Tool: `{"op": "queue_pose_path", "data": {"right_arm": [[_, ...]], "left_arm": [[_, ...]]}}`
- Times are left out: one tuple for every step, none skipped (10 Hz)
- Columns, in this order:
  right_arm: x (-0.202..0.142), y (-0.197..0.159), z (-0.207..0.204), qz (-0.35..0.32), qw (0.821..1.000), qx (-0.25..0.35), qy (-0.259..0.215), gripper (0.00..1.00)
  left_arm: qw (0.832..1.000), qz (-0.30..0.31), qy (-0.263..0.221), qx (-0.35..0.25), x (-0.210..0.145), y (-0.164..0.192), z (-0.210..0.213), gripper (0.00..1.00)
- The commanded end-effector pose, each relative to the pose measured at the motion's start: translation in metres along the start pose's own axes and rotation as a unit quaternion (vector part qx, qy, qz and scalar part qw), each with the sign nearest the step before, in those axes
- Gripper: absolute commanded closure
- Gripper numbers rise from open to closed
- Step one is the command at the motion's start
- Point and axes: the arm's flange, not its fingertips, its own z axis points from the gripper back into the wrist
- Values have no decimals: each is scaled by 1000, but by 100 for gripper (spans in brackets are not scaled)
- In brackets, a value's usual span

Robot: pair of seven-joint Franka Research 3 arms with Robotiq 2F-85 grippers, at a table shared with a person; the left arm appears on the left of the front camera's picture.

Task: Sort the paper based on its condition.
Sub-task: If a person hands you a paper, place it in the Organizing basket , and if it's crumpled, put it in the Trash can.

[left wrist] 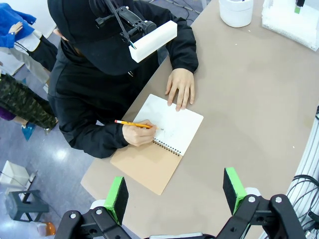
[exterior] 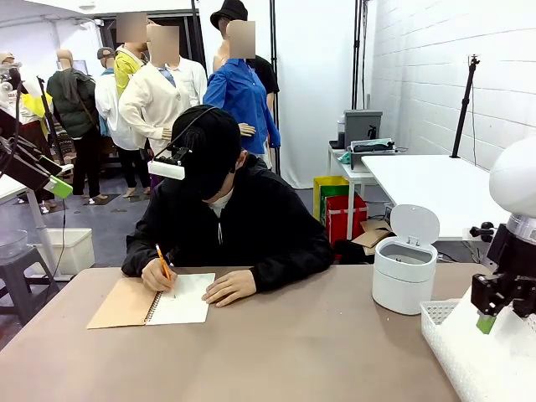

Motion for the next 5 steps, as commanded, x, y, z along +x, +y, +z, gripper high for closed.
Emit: {"op": "queue_pose_path", "data": {"right_arm": [[9,-9,6,-8,998,-57,-36,0],[11,-7,17,5,996,-69,-54,0],[15,-6,25,22,995,-64,-69,0],[22,-9,36,33,994,-59,-87,0],[24,-7,44,43,993,-49,-103,0]], "left_arm": [[1000,1,-5,-4,-1,1,1,0],[1000,1,-5,-4,-1,1,1,0],[1000,1,-5,-4,-1,1,1,0],[1000,1,-5,-4,-1,1,1,0],[1000,1,-5,-4,-1,1,1,0]]}}
